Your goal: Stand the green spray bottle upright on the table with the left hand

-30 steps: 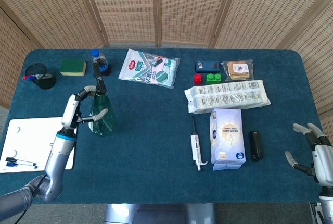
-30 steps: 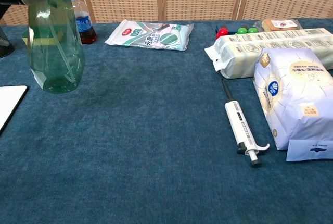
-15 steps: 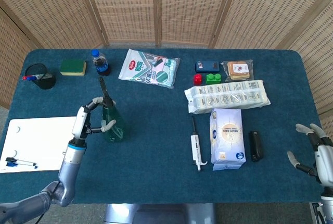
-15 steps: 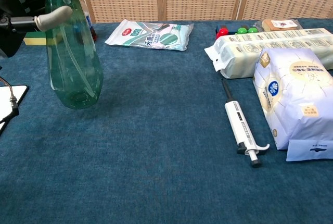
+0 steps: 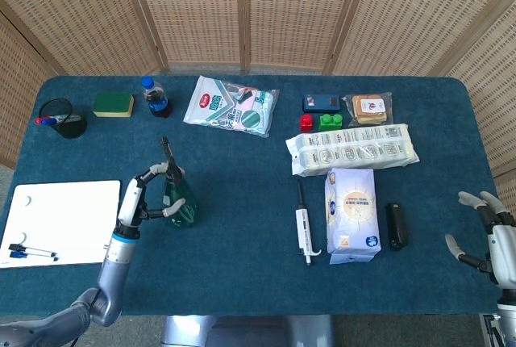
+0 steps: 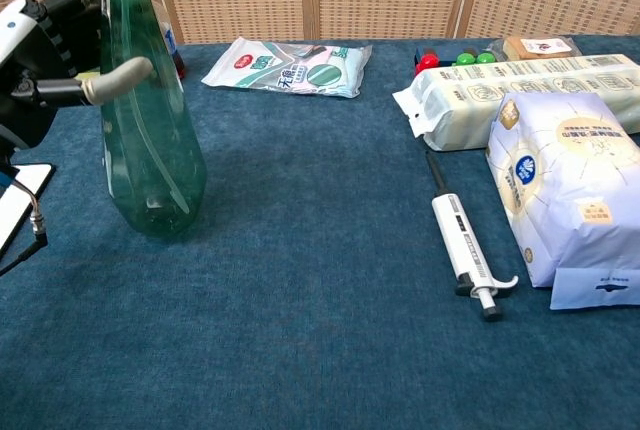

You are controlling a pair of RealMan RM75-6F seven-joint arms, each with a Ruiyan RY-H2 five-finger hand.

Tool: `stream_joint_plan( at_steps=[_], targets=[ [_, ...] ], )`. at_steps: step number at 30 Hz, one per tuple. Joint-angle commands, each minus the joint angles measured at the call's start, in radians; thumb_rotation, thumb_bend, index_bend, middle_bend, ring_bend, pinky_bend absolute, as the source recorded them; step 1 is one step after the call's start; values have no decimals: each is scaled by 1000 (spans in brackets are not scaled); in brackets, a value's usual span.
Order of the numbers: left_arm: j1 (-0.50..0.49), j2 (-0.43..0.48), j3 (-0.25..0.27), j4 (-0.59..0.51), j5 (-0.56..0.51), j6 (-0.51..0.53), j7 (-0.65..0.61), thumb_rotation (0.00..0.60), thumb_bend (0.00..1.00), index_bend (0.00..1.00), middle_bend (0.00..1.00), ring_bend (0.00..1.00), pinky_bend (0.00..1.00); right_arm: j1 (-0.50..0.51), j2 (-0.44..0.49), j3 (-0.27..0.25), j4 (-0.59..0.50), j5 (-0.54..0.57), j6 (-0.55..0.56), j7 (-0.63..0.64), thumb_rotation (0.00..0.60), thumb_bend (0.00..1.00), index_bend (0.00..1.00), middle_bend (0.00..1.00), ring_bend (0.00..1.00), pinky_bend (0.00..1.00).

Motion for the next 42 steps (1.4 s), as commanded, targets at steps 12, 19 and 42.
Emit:
stream_joint_plan(
  at_steps=[12,19,42],
  targets=[
    [30,-69,38,119,18,51,-46,600,360,439,423,379,572,-4,4,-1,-7,-3,7,0,600,349,191,297,126,215],
    [55,-79,53,143,17,70,-69,600,361,440,422,379,571,-5,6,-2,-13,-6,9,-4,600,349,191,297,126,214],
    [77,-51,82,130,27,57,-45,587,352,382,371,315,519,-6,7,-3,-15,-9,13,1,600,347,189,297,125,214]
  ],
)
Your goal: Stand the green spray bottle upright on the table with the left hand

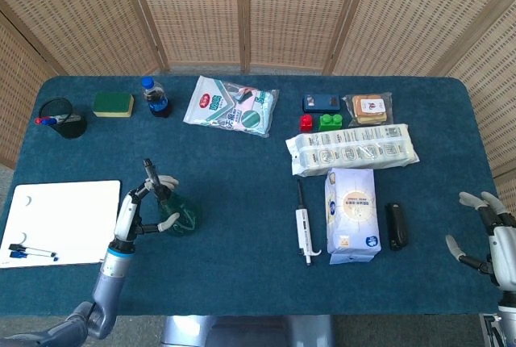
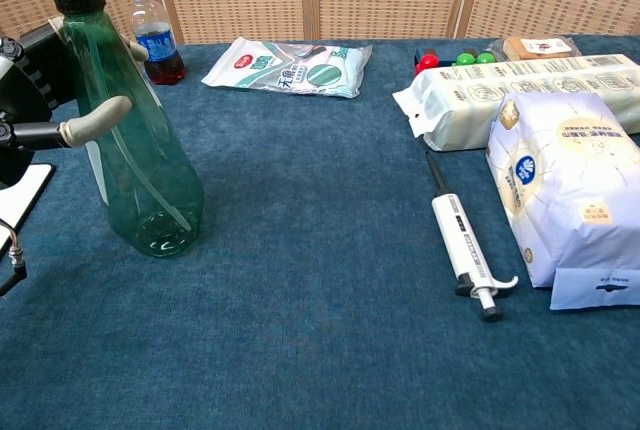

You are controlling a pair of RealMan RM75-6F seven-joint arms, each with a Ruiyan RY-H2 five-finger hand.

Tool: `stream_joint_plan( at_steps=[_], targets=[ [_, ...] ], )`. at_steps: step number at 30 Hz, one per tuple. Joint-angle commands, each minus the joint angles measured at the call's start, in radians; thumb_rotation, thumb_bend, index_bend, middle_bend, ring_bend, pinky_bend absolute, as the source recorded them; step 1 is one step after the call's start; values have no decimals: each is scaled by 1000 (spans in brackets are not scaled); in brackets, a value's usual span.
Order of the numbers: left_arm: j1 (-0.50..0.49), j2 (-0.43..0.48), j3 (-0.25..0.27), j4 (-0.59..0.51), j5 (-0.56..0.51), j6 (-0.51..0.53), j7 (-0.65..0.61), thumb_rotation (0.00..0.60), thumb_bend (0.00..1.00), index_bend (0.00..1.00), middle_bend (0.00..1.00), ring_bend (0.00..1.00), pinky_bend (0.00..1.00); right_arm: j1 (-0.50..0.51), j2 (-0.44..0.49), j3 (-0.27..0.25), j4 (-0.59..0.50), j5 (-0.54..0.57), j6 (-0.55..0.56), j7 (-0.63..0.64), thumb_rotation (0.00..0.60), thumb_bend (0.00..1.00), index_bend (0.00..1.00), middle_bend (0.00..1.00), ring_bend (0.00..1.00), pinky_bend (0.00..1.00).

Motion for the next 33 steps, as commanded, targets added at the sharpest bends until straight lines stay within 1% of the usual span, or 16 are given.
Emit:
stream_joint_plan(
  at_steps=[1,3,4,10,14,17,23,29,33],
  targets=[
    [3,1,2,2,0,-1,3,572,347,378,369,313,517,0,-1,0,1,0,0,1,600,347,189,297,126,214],
    [5,2,5,5,1,-2,5,519,328,365,361,305,506,1,-1,0,1,-1,0,1,600,347,189,297,126,214],
    [6,3,6,5,1,-2,6,505,322,361,358,302,502,1,-1,0,1,-2,0,1,600,347,189,297,126,215],
    [9,4,4,6,-2,-5,10,457,308,338,338,294,491,2,-1,1,1,-2,0,1,600,348,188,298,126,214],
    [9,4,4,7,-3,-7,13,401,300,313,322,281,480,2,-1,1,1,-2,1,1,600,348,189,299,126,214],
    [9,4,4,10,-2,-5,17,371,288,302,313,275,473,1,0,1,1,-2,2,2,600,348,189,299,126,214],
    [8,3,1,12,-3,-3,22,321,280,282,295,264,459,2,0,2,0,-3,2,1,600,348,189,300,126,214],
    [9,6,0,12,-2,2,26,297,276,250,269,243,444,2,0,2,1,-3,2,3,600,351,188,300,126,214],
    [10,10,4,12,2,3,33,251,263,213,237,217,422,3,0,1,2,-4,1,3,600,350,188,300,125,214]
  ],
)
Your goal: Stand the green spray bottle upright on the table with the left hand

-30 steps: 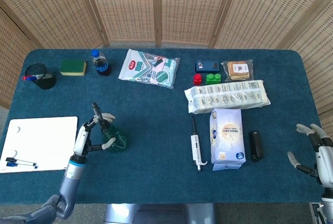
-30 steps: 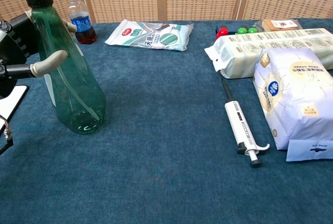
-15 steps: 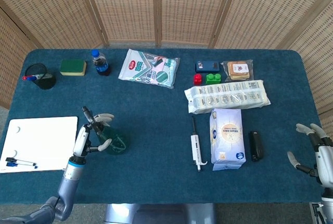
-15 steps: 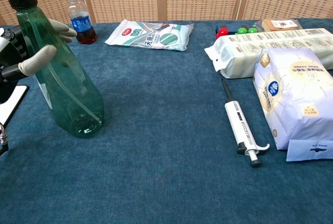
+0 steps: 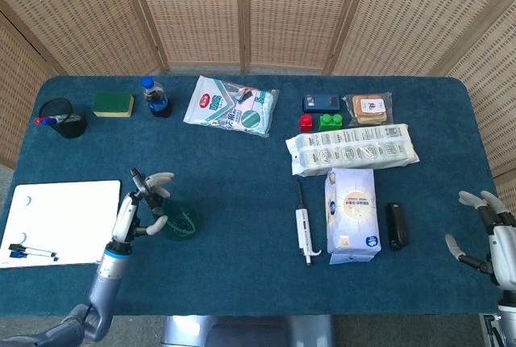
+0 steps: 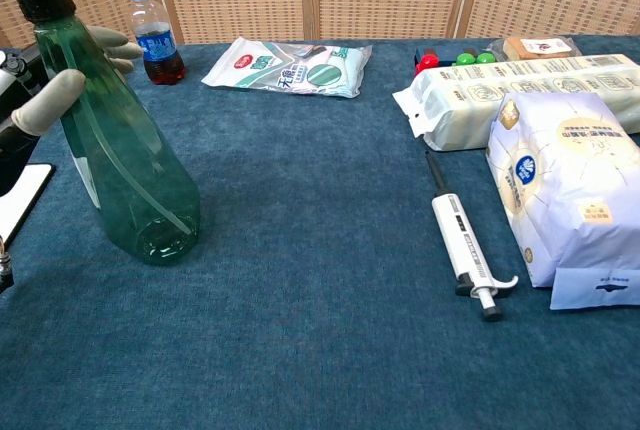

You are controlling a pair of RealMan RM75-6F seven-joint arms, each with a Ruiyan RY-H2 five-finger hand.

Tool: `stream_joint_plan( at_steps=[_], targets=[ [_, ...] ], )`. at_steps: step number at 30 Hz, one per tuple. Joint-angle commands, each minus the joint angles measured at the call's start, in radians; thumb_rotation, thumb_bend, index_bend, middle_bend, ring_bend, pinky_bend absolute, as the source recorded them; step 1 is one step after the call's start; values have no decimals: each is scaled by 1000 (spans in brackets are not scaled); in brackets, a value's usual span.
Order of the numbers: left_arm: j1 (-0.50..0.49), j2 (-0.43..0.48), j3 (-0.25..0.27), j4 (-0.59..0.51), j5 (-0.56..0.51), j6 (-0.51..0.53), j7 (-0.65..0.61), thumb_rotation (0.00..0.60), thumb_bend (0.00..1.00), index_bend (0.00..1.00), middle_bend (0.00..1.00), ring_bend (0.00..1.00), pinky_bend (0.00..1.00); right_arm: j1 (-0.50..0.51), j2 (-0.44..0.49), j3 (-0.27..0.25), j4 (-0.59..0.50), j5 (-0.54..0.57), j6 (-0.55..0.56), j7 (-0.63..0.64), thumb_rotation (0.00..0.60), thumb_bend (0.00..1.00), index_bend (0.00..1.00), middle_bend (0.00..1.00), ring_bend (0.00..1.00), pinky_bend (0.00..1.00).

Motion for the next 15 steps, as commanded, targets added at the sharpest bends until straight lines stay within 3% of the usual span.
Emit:
stream_joint_plan(
  at_steps=[1,8,15],
  targets=[
    [1,2,1,-2,1,2,4,241,263,205,228,208,415,1,0,0,0,0,-1,0,600,350,188,301,125,214],
    [5,23,10,-19,7,1,17,222,263,176,204,182,386,0,4,0,-4,-3,3,-2,600,353,188,301,126,214],
    [32,101,28,-94,18,22,52,222,262,183,206,194,400,4,6,0,-9,-7,-1,-7,600,352,187,301,126,215]
  ],
)
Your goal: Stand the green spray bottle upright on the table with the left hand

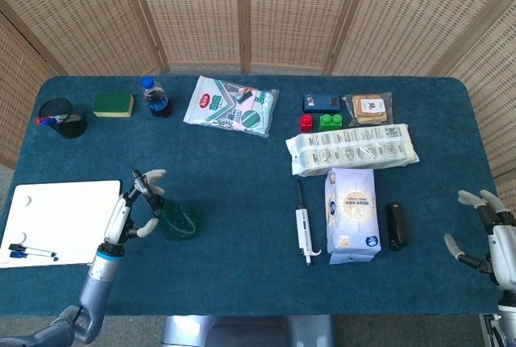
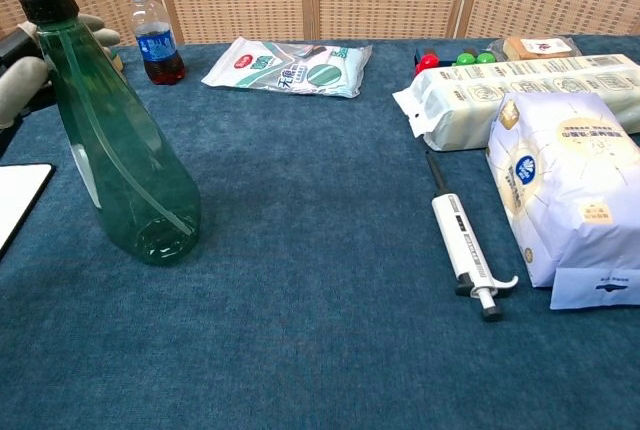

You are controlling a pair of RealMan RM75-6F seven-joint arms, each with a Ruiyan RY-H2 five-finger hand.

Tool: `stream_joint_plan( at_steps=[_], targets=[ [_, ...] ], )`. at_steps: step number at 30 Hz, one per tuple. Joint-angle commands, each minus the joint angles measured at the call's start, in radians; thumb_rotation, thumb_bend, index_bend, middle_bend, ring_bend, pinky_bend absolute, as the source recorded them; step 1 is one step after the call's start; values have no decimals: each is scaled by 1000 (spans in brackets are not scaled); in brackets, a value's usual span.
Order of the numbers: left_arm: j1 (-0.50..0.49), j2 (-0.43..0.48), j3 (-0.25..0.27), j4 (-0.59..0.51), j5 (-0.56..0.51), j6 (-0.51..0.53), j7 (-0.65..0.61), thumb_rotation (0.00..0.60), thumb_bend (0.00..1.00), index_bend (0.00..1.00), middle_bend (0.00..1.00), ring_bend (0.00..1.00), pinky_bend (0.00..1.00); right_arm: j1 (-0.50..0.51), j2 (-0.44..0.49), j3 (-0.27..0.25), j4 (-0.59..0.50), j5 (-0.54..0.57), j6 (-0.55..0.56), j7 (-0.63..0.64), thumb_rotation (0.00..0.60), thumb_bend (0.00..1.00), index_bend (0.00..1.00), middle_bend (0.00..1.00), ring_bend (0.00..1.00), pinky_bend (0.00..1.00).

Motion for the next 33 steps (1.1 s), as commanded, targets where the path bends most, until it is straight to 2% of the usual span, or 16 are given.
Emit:
stream_joint_plan(
  at_steps=[1,8,12,22,25,28,33],
  targets=[
    [18,48,12,-50,6,9,22,217,262,184,207,196,401,2,0,1,-2,-1,-2,-2,600,352,187,301,126,215],
    [49,158,42,-157,19,11,80,214,263,187,209,203,410,10,15,4,-23,-1,-9,-22,600,353,184,301,126,214],
    [69,262,74,-254,24,-17,141,206,264,192,209,200,410,16,29,5,-41,0,-21,-35,600,353,181,301,126,214],
    [131,587,135,-587,-14,-91,390,190,264,230,250,206,411,48,48,8,-60,6,-70,-64,600,353,183,300,126,215],
    [147,675,151,-676,-32,-115,470,227,265,230,253,210,412,59,49,9,-63,10,-87,-73,600,352,183,299,124,214],
    [166,776,170,-775,-58,-143,574,292,266,224,251,210,412,70,52,9,-64,10,-103,-83,600,353,183,298,117,209],
    [196,965,210,-947,-144,-219,749,371,266,239,242,208,412,84,49,7,-52,18,-122,-145,600,353,184,296,106,197]
  ],
)
